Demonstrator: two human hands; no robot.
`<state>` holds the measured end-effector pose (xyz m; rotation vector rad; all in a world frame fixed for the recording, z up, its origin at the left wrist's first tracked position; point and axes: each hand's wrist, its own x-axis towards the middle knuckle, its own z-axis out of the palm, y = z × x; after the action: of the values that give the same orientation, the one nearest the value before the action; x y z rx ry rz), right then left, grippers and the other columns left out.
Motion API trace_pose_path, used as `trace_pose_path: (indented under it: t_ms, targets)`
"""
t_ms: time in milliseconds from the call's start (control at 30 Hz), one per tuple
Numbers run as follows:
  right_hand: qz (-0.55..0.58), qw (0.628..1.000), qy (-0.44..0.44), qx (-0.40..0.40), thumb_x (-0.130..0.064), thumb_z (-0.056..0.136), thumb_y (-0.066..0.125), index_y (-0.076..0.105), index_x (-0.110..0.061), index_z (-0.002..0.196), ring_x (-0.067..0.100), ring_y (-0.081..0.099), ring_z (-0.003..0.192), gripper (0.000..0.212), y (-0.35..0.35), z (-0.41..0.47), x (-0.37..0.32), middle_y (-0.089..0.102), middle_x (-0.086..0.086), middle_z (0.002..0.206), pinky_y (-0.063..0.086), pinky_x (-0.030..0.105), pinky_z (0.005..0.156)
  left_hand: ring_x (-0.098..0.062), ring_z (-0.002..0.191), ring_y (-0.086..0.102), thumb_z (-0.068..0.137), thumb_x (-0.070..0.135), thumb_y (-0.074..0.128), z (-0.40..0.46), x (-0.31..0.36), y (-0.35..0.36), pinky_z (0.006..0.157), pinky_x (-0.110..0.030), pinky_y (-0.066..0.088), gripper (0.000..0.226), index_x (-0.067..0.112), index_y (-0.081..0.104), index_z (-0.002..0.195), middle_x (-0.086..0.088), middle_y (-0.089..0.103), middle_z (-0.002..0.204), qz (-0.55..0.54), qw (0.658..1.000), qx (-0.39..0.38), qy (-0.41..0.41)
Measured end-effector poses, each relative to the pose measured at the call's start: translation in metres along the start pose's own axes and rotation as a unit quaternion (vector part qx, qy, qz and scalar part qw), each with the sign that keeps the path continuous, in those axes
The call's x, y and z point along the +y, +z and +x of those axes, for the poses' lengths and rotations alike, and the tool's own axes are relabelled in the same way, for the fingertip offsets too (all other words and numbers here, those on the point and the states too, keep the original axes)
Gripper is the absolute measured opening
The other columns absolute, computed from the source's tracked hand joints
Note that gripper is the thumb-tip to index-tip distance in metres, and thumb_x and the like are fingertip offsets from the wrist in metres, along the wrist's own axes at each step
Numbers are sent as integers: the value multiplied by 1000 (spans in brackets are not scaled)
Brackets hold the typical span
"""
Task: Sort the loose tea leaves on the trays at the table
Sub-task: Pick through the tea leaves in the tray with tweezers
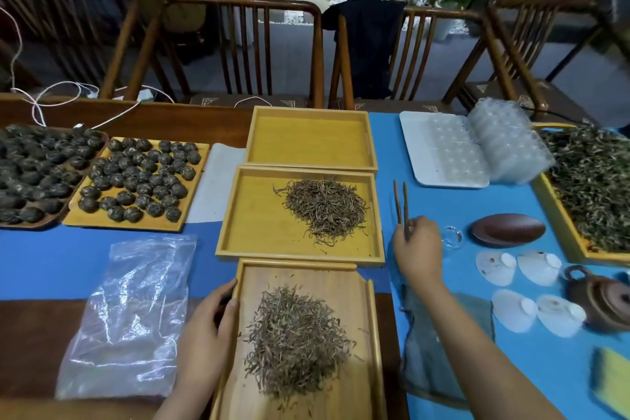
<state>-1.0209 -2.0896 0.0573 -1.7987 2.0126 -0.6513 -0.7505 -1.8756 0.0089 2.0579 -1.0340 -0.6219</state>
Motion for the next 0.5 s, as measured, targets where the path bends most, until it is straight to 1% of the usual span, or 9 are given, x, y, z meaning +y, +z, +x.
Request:
trace_pose_path:
  t_ms: [67,133,167,200,267,300,367,467,500]
  targets:
    - [52,998,-14,29,-15,90,58,57,-1,88,24,49,77,14,-14,-36,0,56,14,87,27,27,62,-14,104,61,95,25,55,-2,2,0,81,-34,48,31,27,60,126,8,67,116,-8,1000,-1,3]
    - [82,995,-39,33,-14,87,63,59,-9,86,17,48,71,7,-23,-86,-2,54,4,79,27,25,60,-10,104,59,96,26,54,-6,5,-1,81,-31,47,33,26,58,129,9,64,117,-19,1000,-4,4]
    - [89,994,-53,20,-13,86,64,58,-13,85,13,48,67,6,-24,-113,-5,52,-1,76,29,24,57,-8,103,57,96,26,53,-7,6,-2,80,-29,46,34,26,57,129,9,64,118,-22,1000,-5,7]
    - [93,994,-65,-4,-13,85,65,58,-16,84,7,48,66,8,-23,-138,-7,50,-4,74,31,19,56,-7,102,57,96,26,53,-8,7,-2,80,-28,44,34,26,57,130,9,64,118,-25,1000,-6,8]
    - [97,989,-96,-61,-14,84,67,60,-17,85,-2,47,65,7,-17,-182,-11,50,-5,75,33,15,57,-9,104,57,96,25,53,-10,7,-2,82,-28,43,35,25,58,130,6,64,120,-40,999,-5,2]
    - [94,986,-109,-85,-14,84,67,62,-15,87,-2,47,63,6,-13,-200,-13,50,-5,78,32,14,58,-9,106,56,96,25,54,-10,6,-3,84,-28,43,35,24,58,131,6,64,121,-49,999,-7,1]
    - [78,983,-114,-121,-17,83,68,65,-15,91,1,48,66,9,-6,-227,-19,51,-4,82,34,16,61,-8,109,54,96,26,54,-12,6,-3,87,-27,42,34,25,59,130,8,62,121,-61,998,-3,1]
    - [35,977,-150,-150,-14,77,75,69,-12,96,19,60,70,20,6,-249,-25,60,4,83,44,26,60,-2,108,52,96,29,53,-12,3,-3,85,-23,40,34,27,59,130,15,60,118,-63,998,3,12]
    - [14,974,-167,-153,-14,76,76,70,-11,97,21,62,71,23,9,-252,-25,62,5,83,46,25,58,-1,108,51,96,29,53,-11,2,-3,85,-22,40,34,28,60,130,17,59,117,-64,998,3,14]
